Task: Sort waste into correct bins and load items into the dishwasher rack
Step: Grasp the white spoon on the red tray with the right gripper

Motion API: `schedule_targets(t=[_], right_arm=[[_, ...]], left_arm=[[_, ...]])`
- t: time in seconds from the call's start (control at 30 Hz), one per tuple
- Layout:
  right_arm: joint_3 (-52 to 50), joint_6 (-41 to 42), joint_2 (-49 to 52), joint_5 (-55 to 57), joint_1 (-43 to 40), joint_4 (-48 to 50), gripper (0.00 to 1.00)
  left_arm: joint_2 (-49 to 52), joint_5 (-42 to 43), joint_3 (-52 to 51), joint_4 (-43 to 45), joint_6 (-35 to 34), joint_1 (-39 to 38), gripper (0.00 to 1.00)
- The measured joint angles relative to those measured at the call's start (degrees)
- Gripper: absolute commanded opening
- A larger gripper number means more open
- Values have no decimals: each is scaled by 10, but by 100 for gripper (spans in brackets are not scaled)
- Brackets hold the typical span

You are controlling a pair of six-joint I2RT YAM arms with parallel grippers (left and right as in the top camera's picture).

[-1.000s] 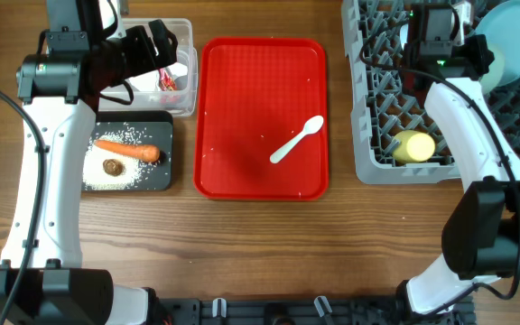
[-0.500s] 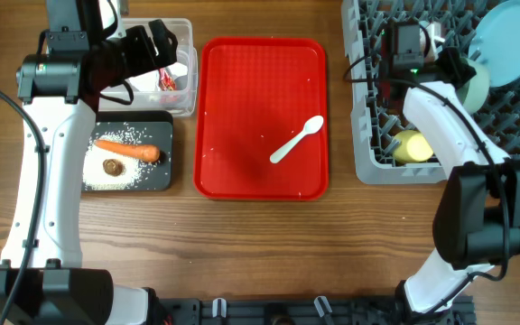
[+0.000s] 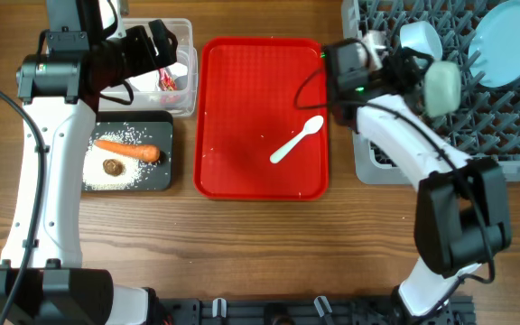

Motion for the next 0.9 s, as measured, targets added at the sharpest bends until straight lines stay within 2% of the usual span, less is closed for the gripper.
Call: schedule_targets(t=[0.2,0.33,0.47,0.53,0.6,0.63,0.67,0.7,0.77,0.8,0.83,0.9], right_arm=[[-3,-1,0,-4,17,82,100],[-2,0,-2,-34,32,82,100],[0,49,-24,-134,59,17,99],[2,96,-39,-230,70,-27,96],[2,162,-52,-369,76,-73,86],[2,195,-55,-437,76,-87,76],[2,233,-55,-507,76,-93,57],[2,278,-55,-585,76,-97,50],[2,359,-55,-666,76,-97,52],[2,454,-55,-728,77,-100,57],[2,506,-54,-744,78,-102,61],[3,553,-48,-742,78,-113,61]], left_arm=[[0,0,0,0,0,0,100],[0,0,0,0,0,0,100],[0,0,0,0,0,0,100],[0,0,0,0,0,0,100],[0,0,0,0,0,0,100],[0,0,0,0,0,0,100],[0,0,0,0,0,0,100],[0,0,0,0,0,0,100],[0,0,0,0,0,0,100],[0,0,0,0,0,0,100],[0,0,0,0,0,0,100],[0,0,0,0,0,0,100]])
